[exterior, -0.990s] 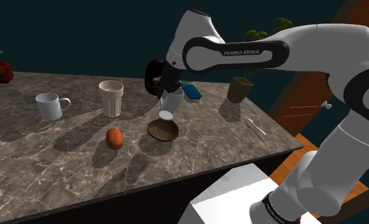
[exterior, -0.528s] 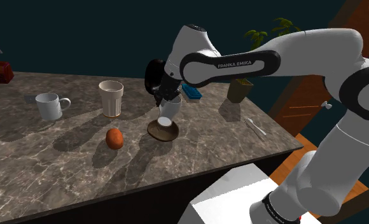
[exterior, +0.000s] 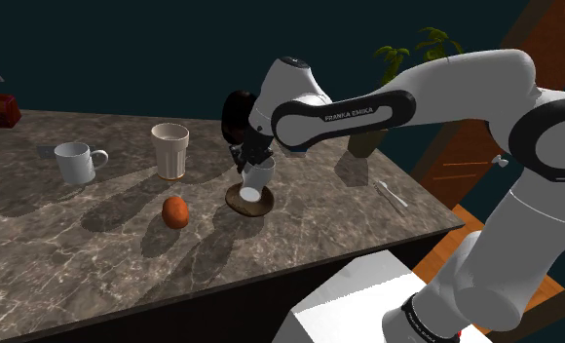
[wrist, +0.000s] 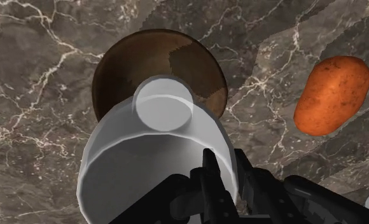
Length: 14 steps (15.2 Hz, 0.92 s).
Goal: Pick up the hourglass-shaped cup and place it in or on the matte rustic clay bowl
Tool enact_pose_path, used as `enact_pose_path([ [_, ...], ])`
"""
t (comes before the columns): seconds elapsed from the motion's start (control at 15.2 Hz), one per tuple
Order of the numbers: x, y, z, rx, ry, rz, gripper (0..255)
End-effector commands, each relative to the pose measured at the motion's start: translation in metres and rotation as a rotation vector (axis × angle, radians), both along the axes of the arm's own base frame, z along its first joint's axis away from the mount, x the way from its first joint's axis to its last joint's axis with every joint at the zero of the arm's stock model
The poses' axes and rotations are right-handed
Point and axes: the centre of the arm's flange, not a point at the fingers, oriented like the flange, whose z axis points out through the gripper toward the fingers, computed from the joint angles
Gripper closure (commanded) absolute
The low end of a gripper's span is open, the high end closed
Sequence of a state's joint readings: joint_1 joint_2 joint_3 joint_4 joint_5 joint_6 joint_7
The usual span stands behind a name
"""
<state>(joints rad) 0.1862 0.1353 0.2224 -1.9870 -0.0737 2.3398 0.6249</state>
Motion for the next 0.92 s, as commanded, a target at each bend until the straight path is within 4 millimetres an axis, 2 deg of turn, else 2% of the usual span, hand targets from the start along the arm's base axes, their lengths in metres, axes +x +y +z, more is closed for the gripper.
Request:
enact_pose_path([
  [0.0,0.000,0.000,-0.002,0.000,-0.001,0.000,255],
  [0.33,0.000,0.000,-0.002,0.000,-0.001,0.000,255],
  [0.4,0.000,0.000,-0.002,0.000,-0.001,0.000,0],
  [0.73,0.000,0.000,-0.002,0.000,-0.001,0.000,0],
  [0.86,-0.006,-0.002,0.023,0.000,-0.001,0.000,0],
])
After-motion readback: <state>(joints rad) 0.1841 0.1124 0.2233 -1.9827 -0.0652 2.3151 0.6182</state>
